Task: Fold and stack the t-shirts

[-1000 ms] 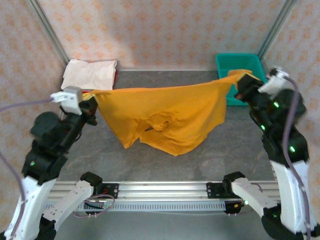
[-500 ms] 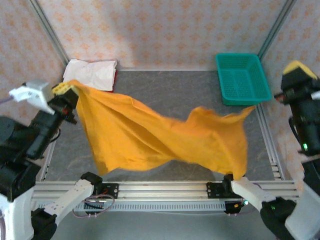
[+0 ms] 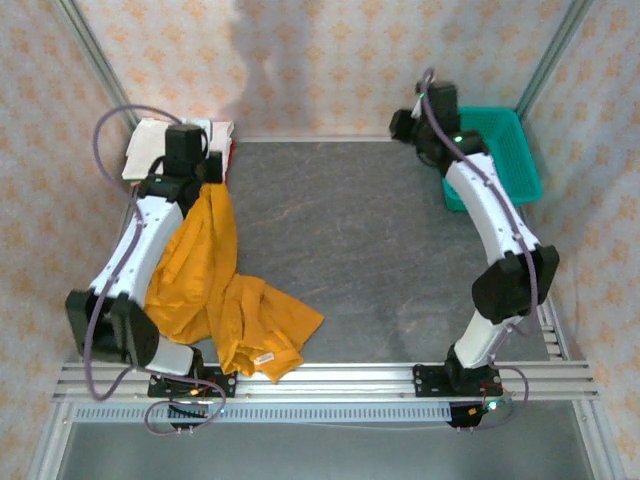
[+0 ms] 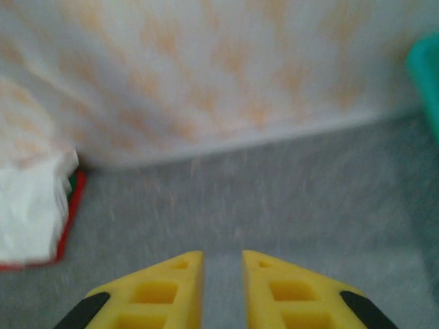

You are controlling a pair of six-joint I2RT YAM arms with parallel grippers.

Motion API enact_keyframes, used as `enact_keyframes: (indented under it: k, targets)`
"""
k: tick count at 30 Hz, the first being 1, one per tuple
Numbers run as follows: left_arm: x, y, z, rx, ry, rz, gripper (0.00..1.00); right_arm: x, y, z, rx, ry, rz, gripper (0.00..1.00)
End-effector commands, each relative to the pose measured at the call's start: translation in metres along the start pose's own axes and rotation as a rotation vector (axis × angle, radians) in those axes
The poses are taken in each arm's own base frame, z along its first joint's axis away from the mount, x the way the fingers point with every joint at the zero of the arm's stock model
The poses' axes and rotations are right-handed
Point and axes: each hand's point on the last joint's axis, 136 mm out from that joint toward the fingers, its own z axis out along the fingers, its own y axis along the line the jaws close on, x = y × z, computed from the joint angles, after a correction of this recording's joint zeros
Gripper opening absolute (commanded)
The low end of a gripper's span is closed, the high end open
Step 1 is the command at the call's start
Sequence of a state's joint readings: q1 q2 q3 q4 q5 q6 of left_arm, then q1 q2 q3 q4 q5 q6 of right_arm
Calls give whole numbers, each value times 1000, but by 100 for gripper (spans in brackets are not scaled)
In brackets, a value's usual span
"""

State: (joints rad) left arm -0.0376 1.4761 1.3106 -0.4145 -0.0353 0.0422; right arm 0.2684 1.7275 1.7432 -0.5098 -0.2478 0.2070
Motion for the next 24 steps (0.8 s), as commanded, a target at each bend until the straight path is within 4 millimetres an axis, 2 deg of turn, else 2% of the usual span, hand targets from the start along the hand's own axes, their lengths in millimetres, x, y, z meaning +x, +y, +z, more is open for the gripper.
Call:
enact_keyframes:
  k: [1,3,6,8,11,13,17,20,24]
  targets:
    - [-12,23,0,-52,-96,-95,0,21,63,-23,-260,-25,-30,27]
    - [-9,27,0,-62,-107,-104,0,73,83,-21,-341,77,-85,31]
    - [-7,36,-8,-106,-124,-142,0,147,116,-29,-492,238,-132,32]
    - [-1,45,-16,-148,-135,-177,0,206,143,-44,-581,345,-216,32]
    - [12,62,-26,-233,-158,-237,0,286,170,-64,-652,506,-298,37]
    - [19,65,-28,-243,-158,-251,0,327,185,-76,-732,640,-278,37]
    - [34,67,-27,-257,-130,-271,0,391,204,-95,-854,862,-211,37]
    - [43,64,-26,-244,-115,-280,0,420,218,-110,-905,964,-164,39]
    - [54,64,-29,-239,-114,-290,0,448,227,-116,-918,1043,-94,42]
